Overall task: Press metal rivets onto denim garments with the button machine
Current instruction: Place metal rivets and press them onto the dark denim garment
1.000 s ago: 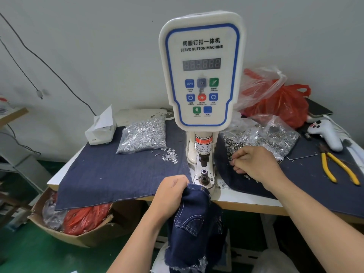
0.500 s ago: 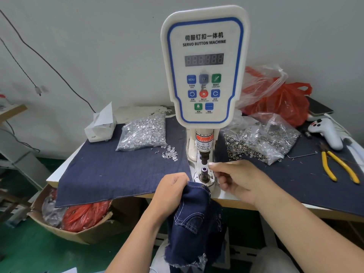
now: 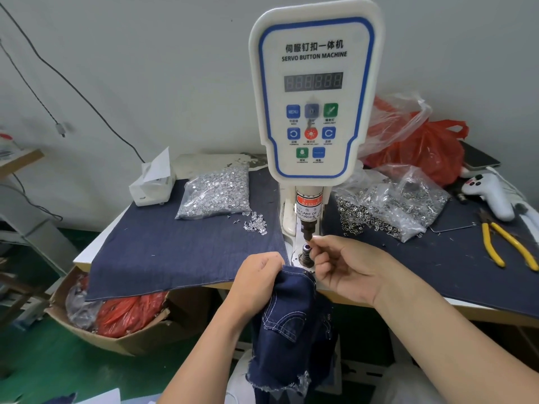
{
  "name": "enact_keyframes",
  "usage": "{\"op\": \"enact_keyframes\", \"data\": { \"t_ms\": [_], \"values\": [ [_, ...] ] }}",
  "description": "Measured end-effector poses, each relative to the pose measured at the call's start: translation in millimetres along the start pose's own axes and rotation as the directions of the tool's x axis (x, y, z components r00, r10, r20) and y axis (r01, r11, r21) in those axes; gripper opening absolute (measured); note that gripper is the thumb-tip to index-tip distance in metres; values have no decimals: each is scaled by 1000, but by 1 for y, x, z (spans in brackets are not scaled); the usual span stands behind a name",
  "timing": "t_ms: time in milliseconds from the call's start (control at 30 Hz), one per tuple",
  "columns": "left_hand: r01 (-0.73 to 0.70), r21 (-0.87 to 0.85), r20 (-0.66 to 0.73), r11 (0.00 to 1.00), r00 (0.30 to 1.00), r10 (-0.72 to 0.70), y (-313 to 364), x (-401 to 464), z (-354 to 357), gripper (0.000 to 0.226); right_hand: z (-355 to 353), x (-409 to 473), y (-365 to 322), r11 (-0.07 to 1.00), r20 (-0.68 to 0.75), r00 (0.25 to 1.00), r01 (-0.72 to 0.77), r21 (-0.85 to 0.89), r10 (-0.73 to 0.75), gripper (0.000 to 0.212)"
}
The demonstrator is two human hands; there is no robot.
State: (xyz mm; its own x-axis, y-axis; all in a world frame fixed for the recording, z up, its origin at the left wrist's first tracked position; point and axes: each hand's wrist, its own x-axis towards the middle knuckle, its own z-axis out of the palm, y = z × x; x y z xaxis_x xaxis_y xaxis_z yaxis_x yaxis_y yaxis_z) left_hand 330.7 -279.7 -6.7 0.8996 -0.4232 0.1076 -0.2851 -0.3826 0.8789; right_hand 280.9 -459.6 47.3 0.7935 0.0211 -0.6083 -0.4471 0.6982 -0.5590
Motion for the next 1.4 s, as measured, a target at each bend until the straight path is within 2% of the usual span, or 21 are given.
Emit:
{"op": "enact_keyframes", "data": {
  "t_ms": [300,533,667,767,800,833,867,900,933,967,1033,1100,1133,1233,1267,1333,1400],
  "values": [
    [9,-6,6,1000,1000,-9,-1,0,0,28,2,-14,-2,973,36,998,-58,222,52,17],
    [20,-28,13,999,1000,-20,-2,-1,-1,23,5,-15,-3,968,30,999,-42,248,36,21],
    [18,-36,19,999,1000,-18,1,0,-1,26,2,-17,-3,982,50,999,-11,189,1,18],
    [41,-167,74,985,997,-29,2,-5,-6,26,-4,-20,6,991,-17,990,137,-13,-137,15],
    [47,-241,106,969,994,-22,2,-8,-9,26,-7,-23,11,956,-18,974,219,-197,-227,15],
    [53,-309,145,950,989,-8,2,-12,-12,25,-12,-26,16,841,16,945,298,-451,-326,13],
    [58,-363,190,930,982,13,3,-16,-14,24,-16,-30,20,633,96,908,357,-686,-408,13],
    [64,-401,235,914,971,36,4,-19,-14,24,-21,-32,23,405,217,870,410,-817,-444,11],
    [71,-425,275,902,960,54,6,-21,-14,23,-25,-33,24,248,324,839,459,-853,-438,7],
    [79,-438,303,895,951,64,7,-23,-14,23,-28,-32,23,181,389,816,498,-848,-427,3],
    [88,-441,323,893,944,67,11,-23,-13,21,-35,-30,20,178,430,793,542,-821,-432,5],
    [95,-446,319,890,946,59,15,-23,-13,21,-41,-27,17,260,429,824,535,-804,-370,9],
    [102,-460,318,882,946,57,16,-24,-13,22,-44,-25,17,262,443,843,521,-812,-304,15],
    [116,-467,329,877,943,51,18,-24,-15,22,-54,-24,12,135,469,869,490,-861,-158,36],
    [115,-427,333,897,942,38,19,-24,-16,25,-57,-25,8,150,477,864,499,-854,-160,41],
    [104,-286,322,952,947,-6,20,-23,-17,31,-59,-24,-3,245,476,849,524,-816,-228,46],
    [91,-154,270,984,962,-46,20,-22,-14,33,-59,-20,-7,309,478,832,551,-776,-282,44]
  ]
}}
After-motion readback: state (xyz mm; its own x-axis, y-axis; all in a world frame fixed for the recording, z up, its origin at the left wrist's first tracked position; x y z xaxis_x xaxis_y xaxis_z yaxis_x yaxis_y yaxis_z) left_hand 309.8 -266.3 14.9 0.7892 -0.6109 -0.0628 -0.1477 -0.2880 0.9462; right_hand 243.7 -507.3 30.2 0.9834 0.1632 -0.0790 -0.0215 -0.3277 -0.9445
